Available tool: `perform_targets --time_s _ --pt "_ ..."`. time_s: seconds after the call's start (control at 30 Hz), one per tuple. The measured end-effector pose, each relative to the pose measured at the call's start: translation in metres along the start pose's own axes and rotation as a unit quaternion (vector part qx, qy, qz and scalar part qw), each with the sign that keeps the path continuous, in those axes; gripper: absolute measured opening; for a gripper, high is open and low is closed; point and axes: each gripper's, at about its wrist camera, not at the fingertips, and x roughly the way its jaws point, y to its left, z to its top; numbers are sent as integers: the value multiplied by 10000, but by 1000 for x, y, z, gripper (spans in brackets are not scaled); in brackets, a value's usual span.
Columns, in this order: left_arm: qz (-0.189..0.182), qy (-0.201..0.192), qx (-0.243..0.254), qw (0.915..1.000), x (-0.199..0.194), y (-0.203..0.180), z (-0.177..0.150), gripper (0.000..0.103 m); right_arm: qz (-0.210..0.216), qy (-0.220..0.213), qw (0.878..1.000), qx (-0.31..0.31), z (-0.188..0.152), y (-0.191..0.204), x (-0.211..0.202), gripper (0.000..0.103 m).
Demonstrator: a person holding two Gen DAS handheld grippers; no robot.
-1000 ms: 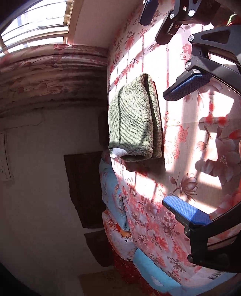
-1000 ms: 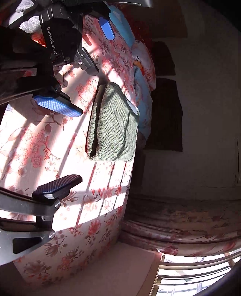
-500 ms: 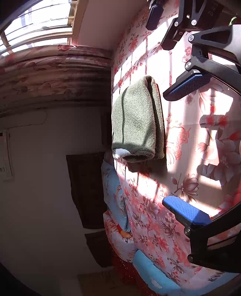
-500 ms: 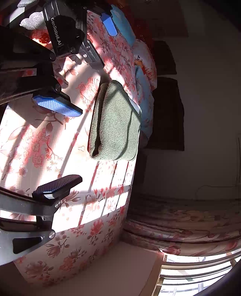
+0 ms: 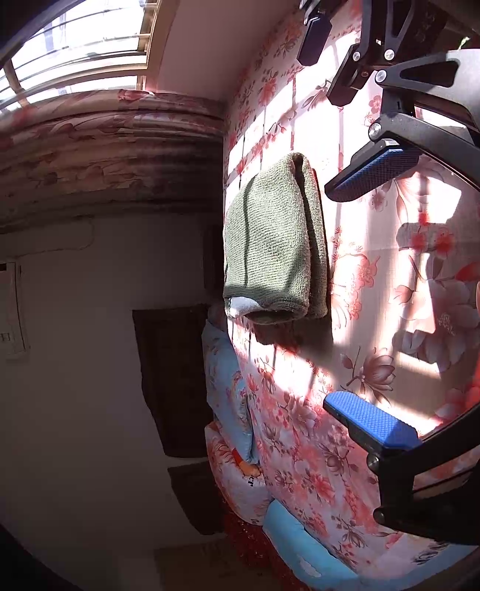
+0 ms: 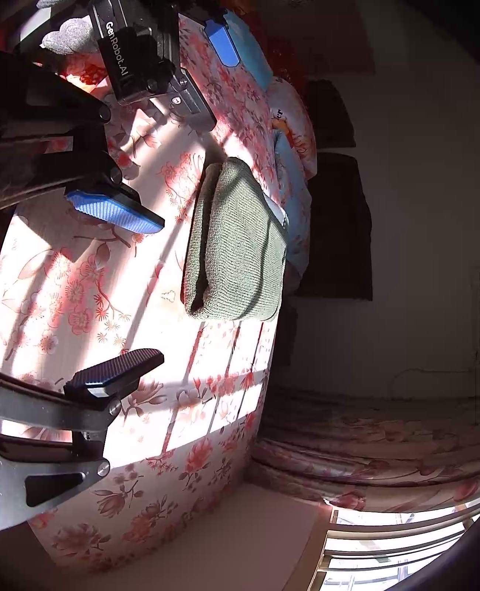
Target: Fold small clothes
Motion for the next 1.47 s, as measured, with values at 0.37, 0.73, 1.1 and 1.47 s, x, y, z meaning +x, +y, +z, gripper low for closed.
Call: perform_targets --time_s 0.37,0.73,1.1,1.47 --pt "1 1 -6 10000 0 0 0 103 3 37 10000 36 -2 0 2 66" --pt "-36 -17 -63 10000 -1 2 1 103 2 50 10000 55 -2 0 3 66" --pt "-27 -17 -62 10000 -1 2 1 103 8 72 10000 66 -2 1 4 66" --pt "-34 23 -92 9999 0 2 2 103 9 74 9999 74 -2 2 4 66"
